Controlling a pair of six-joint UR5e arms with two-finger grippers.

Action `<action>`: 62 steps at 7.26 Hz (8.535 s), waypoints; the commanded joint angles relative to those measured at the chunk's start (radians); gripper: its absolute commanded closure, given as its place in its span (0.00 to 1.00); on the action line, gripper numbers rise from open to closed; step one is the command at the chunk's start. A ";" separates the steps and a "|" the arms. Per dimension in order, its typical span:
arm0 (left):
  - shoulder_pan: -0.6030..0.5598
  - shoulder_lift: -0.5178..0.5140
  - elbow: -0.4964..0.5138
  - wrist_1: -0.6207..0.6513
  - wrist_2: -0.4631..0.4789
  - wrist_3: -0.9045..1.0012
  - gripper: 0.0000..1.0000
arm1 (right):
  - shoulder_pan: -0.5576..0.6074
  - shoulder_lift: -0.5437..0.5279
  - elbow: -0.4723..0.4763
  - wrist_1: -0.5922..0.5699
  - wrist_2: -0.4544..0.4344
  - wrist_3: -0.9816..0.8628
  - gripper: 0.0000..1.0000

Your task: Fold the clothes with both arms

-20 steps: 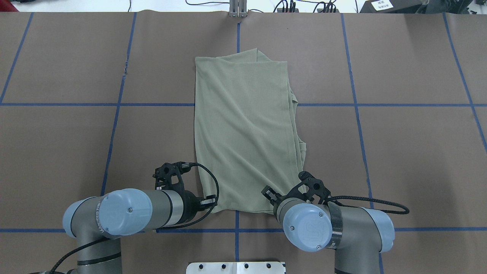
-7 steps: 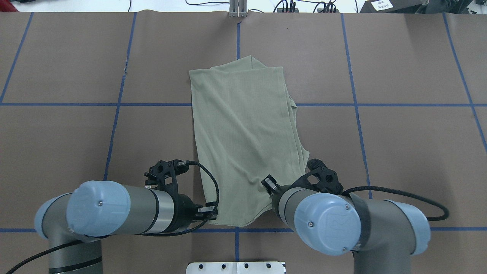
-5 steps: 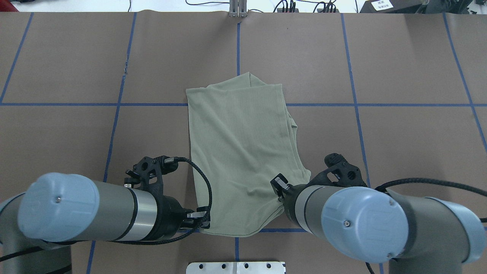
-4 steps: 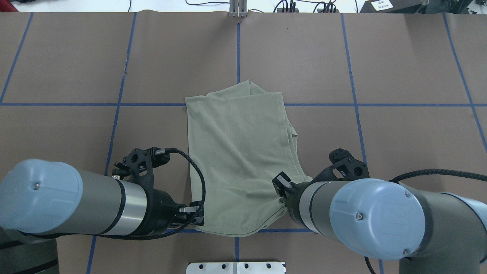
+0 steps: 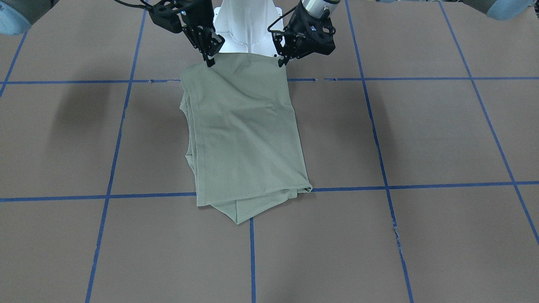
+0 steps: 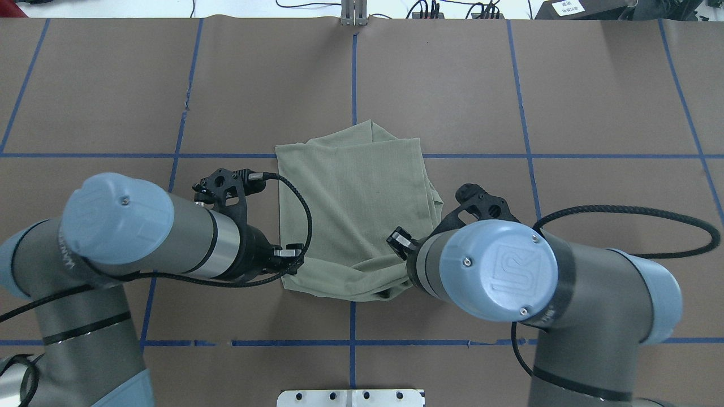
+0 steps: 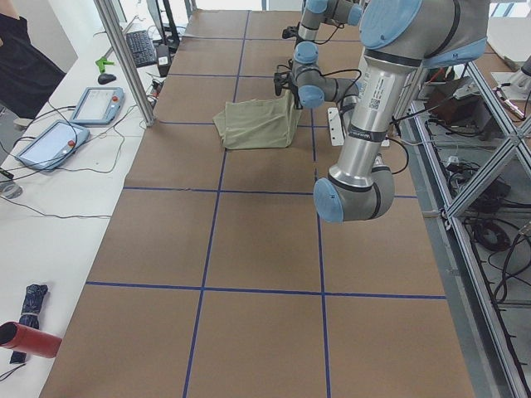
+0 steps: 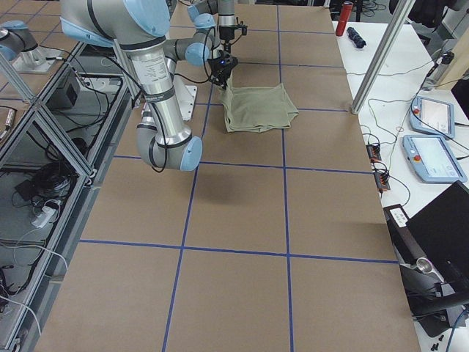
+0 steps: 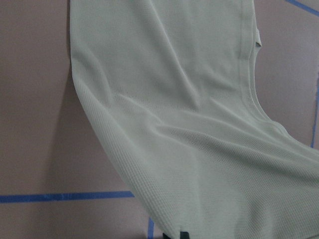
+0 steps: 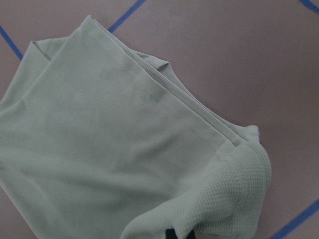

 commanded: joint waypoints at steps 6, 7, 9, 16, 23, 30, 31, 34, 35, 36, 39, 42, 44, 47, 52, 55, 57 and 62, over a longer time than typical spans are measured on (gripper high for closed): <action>-0.136 -0.121 0.283 -0.067 0.013 0.119 1.00 | 0.181 0.142 -0.473 0.329 0.007 -0.150 1.00; -0.136 -0.135 0.329 -0.104 0.018 0.119 1.00 | 0.197 0.165 -0.554 0.377 0.007 -0.173 1.00; -0.161 -0.143 0.438 -0.212 0.044 0.125 1.00 | 0.233 0.186 -0.634 0.435 0.029 -0.196 1.00; -0.188 -0.198 0.507 -0.217 0.044 0.161 0.00 | 0.238 0.231 -0.769 0.491 0.031 -0.328 0.00; -0.248 -0.180 0.501 -0.221 -0.005 0.303 0.00 | 0.155 0.229 -0.715 0.479 0.049 -0.783 0.00; -0.249 -0.169 0.500 -0.254 -0.011 0.297 0.00 | 0.319 0.289 -0.930 0.488 -0.028 -0.946 0.00; -0.248 -0.169 0.498 -0.254 -0.011 0.296 0.00 | 0.351 0.329 -1.013 0.489 -0.059 -0.974 0.00; -0.238 -0.172 0.501 -0.250 -0.008 0.280 0.00 | 0.434 0.363 -1.040 0.495 0.021 -1.026 0.00; -0.202 -0.172 0.501 -0.241 0.002 0.221 0.00 | 0.475 0.363 -1.024 0.509 0.145 -1.049 0.00; -0.148 -0.171 0.506 -0.234 0.030 0.208 0.00 | 0.508 0.360 -0.998 0.505 0.231 -1.080 0.00; -0.090 -0.174 0.520 -0.233 0.113 0.191 0.00 | 0.510 0.349 -0.995 0.509 0.254 -1.081 0.00; -0.126 -0.191 0.598 -0.199 0.119 0.188 0.00 | 0.508 0.328 -0.972 0.511 0.251 -1.083 0.00; -0.160 -0.253 0.705 -0.211 0.119 0.188 0.00 | 0.508 0.323 -0.972 0.511 0.251 -1.083 0.00; -0.295 -0.344 0.936 -0.265 0.117 0.281 0.00 | 0.510 0.320 -0.972 0.512 0.251 -1.083 0.00; -0.324 -0.343 0.868 -0.260 0.024 0.314 0.00 | 0.511 0.303 -0.972 0.506 0.289 -1.097 0.00; -0.338 -0.159 0.578 -0.209 -0.043 0.419 0.00 | 0.629 0.196 -0.913 0.500 0.485 -1.284 0.00; -0.401 -0.071 0.335 0.019 -0.057 0.595 0.00 | 0.786 0.073 -0.831 0.438 0.612 -1.520 0.00; -0.780 0.221 0.101 0.266 -0.259 1.201 0.00 | 1.157 -0.253 -0.627 0.117 0.723 -2.170 0.00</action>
